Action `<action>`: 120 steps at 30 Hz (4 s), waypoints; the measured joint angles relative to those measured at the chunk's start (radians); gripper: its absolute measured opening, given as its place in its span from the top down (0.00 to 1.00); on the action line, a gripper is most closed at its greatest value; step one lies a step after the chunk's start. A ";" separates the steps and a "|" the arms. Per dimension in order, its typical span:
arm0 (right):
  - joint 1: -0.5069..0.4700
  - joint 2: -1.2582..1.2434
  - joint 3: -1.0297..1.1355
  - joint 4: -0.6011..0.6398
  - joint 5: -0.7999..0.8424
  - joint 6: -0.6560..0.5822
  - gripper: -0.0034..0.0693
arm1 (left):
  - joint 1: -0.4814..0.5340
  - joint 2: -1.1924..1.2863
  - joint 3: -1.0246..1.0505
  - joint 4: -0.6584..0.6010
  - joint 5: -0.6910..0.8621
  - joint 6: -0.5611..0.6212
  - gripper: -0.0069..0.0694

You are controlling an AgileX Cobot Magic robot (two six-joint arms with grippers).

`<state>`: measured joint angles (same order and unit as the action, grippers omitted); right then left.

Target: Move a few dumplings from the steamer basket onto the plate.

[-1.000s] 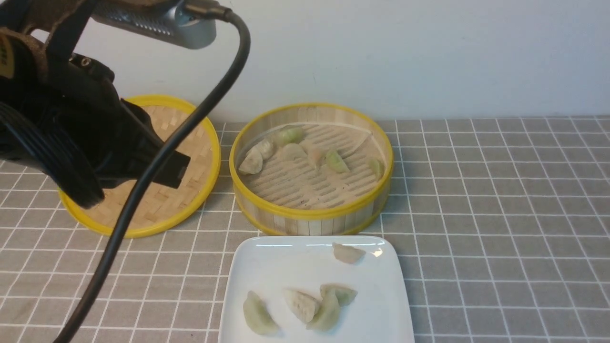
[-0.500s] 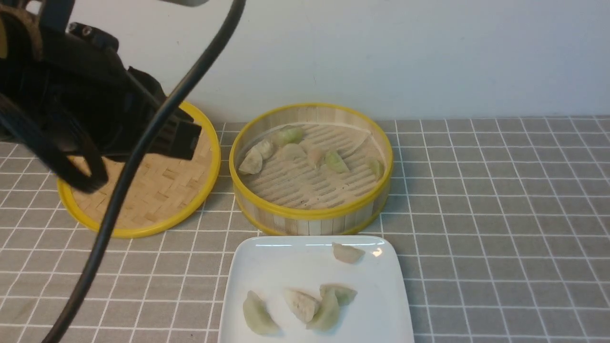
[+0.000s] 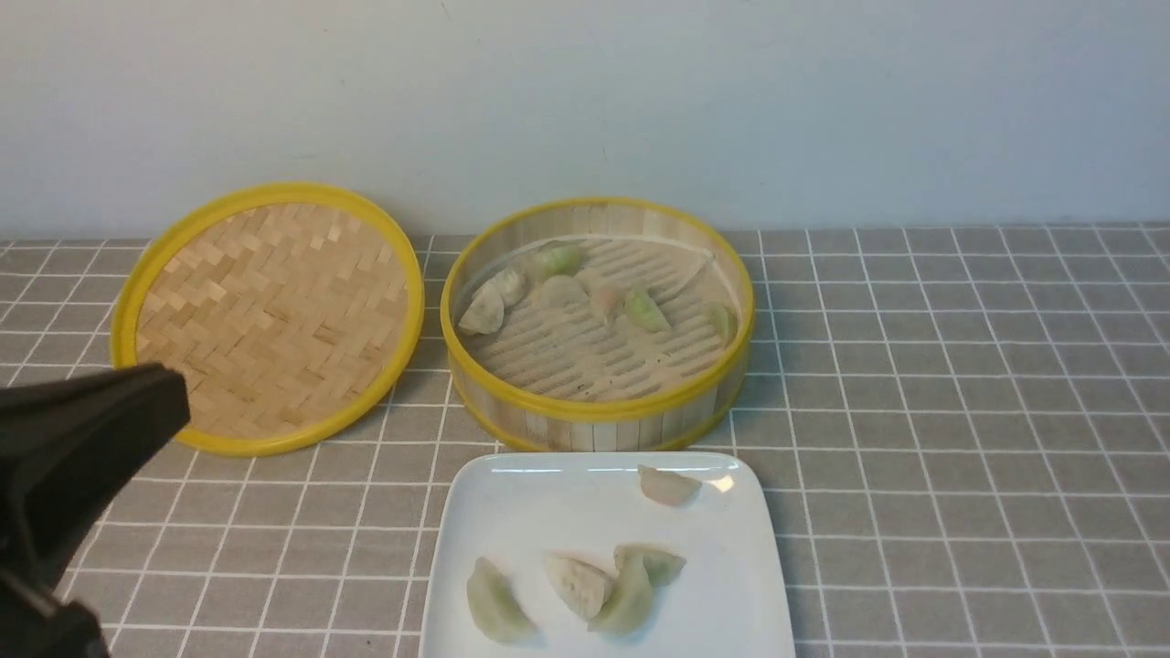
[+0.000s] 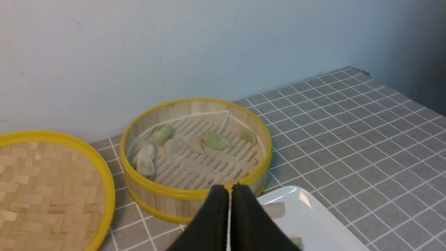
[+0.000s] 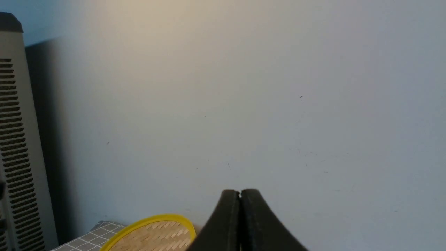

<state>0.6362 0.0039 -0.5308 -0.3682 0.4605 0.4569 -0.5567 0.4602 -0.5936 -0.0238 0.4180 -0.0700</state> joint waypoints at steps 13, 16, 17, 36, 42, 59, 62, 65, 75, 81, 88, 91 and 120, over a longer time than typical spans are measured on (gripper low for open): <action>0.000 0.000 0.000 -0.001 0.000 0.000 0.97 | 0.000 -0.096 0.129 0.000 0.022 0.001 0.92; 0.000 0.000 0.000 -0.002 0.000 0.000 0.97 | 0.000 -0.099 0.129 0.000 0.025 0.001 0.92; 0.000 0.000 0.000 -0.002 0.000 0.000 0.97 | 0.000 -0.099 0.129 0.000 0.025 0.001 0.92; 0.000 0.000 0.000 -0.003 -0.001 0.004 0.97 | 0.353 -0.372 0.517 -0.047 -0.191 0.105 0.92; 0.000 0.000 0.000 -0.003 0.000 0.004 0.97 | 0.466 -0.466 0.617 -0.056 -0.190 0.105 0.92; 0.000 0.000 0.000 -0.003 0.004 0.003 0.97 | 0.472 -0.471 0.621 -0.059 -0.050 0.105 0.92; 0.000 0.000 0.000 -0.003 0.004 0.003 0.97 | 0.472 -0.471 0.621 -0.059 -0.050 0.105 0.92; 0.000 0.000 0.000 -0.003 0.004 0.003 0.97 | 0.472 -0.471 0.621 -0.060 -0.049 0.105 0.92; 0.000 0.000 0.000 -0.003 0.004 0.003 0.97 | 0.472 -0.471 0.621 -0.060 -0.048 0.105 0.92; 0.000 0.000 0.000 -0.003 0.004 0.003 0.97 | 0.472 -0.471 0.621 -0.060 -0.048 0.105 0.92; 0.000 0.000 0.000 0.095 0.005 -0.067 0.97 | 0.472 -0.471 0.621 -0.060 -0.048 0.105 0.92; 0.000 0.000 0.000 0.214 0.005 -0.203 0.97 | 0.472 -0.471 0.621 -0.060 -0.048 0.105 0.92; -0.583 0.000 0.544 0.273 -0.160 -0.283 0.97 | 0.472 -0.471 0.621 -0.060 -0.047 0.105 0.92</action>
<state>0.0531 0.0039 0.0133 -0.0952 0.3008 0.1737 -0.0843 -0.0105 0.0275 -0.0838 0.3714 0.0353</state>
